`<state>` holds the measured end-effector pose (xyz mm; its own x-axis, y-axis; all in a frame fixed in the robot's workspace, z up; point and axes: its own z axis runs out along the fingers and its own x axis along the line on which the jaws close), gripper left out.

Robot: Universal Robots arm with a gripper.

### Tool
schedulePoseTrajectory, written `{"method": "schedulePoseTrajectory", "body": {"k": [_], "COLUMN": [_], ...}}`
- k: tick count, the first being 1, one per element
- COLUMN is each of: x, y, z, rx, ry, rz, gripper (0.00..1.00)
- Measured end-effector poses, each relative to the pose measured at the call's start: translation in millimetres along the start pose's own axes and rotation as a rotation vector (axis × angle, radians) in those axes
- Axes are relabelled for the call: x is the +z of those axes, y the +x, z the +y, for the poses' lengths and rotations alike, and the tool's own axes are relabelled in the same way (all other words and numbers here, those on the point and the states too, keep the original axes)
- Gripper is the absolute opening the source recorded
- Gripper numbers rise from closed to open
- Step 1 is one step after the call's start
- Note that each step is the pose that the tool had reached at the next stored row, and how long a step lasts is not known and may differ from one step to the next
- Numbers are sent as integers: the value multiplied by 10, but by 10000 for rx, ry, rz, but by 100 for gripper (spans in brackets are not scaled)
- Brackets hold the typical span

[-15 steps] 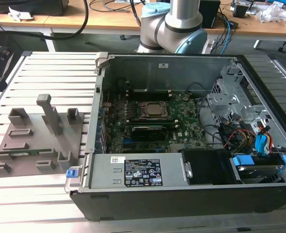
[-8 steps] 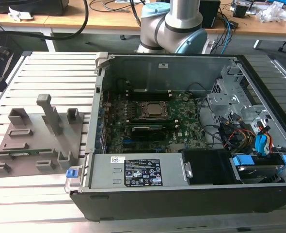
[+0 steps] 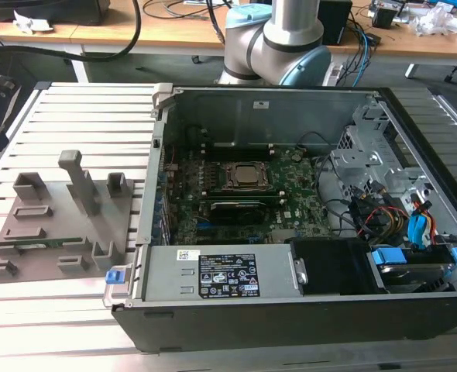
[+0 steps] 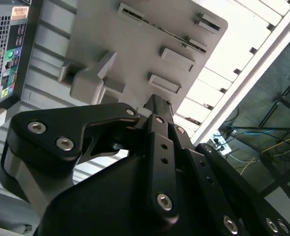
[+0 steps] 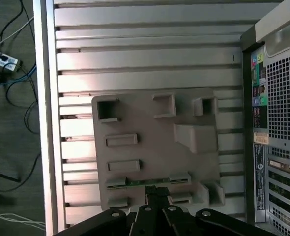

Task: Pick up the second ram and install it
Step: 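Pick up the second ram and move it above second insertion slot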

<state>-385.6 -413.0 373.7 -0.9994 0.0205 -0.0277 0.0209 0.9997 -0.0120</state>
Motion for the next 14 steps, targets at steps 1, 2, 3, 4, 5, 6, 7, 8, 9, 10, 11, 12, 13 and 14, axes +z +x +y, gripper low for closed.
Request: {"method": "schedulePoseTrajectory", "body": {"k": [1, 2, 3, 4, 5, 6, 7, 8, 9, 10, 11, 12, 13, 14], "x": [0, 0, -1, 0, 0, 0, 0, 0, 0, 0, 0, 0, 0, 0], "y": [1, 0, 0, 0, 0, 0, 0, 0, 0, 0, 0, 0, 0, 0], "z": [0, 0, 0, -1, 0, -1, -1, -1, -1, -1, -1, -1, -1, -1], "rx": [-415, -781, -1069, -1364, -1772, -2041, -2178, -2491, -2687, -2925, -3051, -3150, -3292, -3463], "ry": [-12, -21, -29, -38, -49, -57, -60, -69, -74, -81, -84, -87, -91, -96], "rz": [-4, -9, -12, -16, -20, -23, -25, -29, -32, -34, -36, -37, -39, -41], "gripper": [10, 10, 10, 10, 10, 10, 10, 10, 10, 10, 10, 10, 10, 10]}}
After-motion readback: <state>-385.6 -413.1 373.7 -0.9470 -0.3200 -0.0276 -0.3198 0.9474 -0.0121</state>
